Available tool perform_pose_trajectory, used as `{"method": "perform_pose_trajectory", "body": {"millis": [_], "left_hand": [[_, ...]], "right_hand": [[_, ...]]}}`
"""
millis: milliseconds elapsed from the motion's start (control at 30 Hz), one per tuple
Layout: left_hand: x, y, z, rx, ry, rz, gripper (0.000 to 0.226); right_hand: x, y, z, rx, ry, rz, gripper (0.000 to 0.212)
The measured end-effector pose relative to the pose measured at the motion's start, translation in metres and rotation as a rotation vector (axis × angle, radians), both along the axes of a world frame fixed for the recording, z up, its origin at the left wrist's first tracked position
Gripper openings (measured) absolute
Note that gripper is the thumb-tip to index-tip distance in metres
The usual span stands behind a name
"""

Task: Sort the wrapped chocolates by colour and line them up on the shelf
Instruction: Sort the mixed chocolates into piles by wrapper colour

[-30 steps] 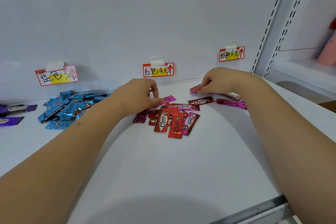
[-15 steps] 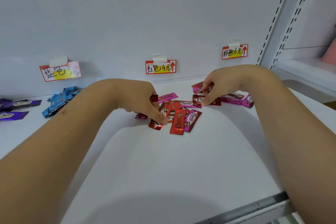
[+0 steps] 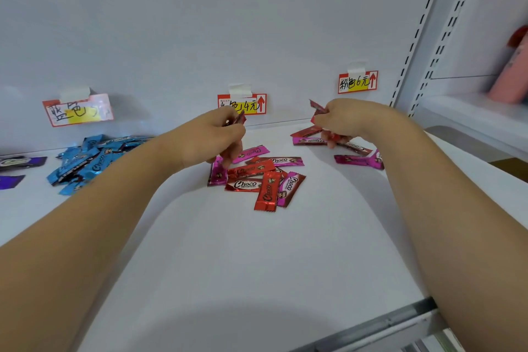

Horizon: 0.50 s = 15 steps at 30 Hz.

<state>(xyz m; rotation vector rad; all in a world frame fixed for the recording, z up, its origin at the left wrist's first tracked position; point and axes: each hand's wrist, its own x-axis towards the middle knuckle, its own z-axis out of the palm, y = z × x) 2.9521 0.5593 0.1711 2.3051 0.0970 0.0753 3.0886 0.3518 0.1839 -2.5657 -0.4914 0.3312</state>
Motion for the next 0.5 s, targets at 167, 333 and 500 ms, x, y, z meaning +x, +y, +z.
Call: {"method": "perform_pose_trajectory", "body": {"millis": [167,333,500], "left_hand": [[0.003,0.004,-0.002,-0.029,-0.063,-0.014,0.023],[0.0,0.01,-0.003,0.357,-0.003,-0.058,0.033],[-0.004,0.011,0.001,0.395,0.086,-0.114,0.037]], "right_hand": [[0.008,0.001,-0.005,0.093,-0.055,-0.022,0.024],[0.019,0.001,-0.02,-0.003,-0.26,0.082,0.029],[0.022,-0.001,-0.03,-0.084,-0.269,0.181,0.021]]}}
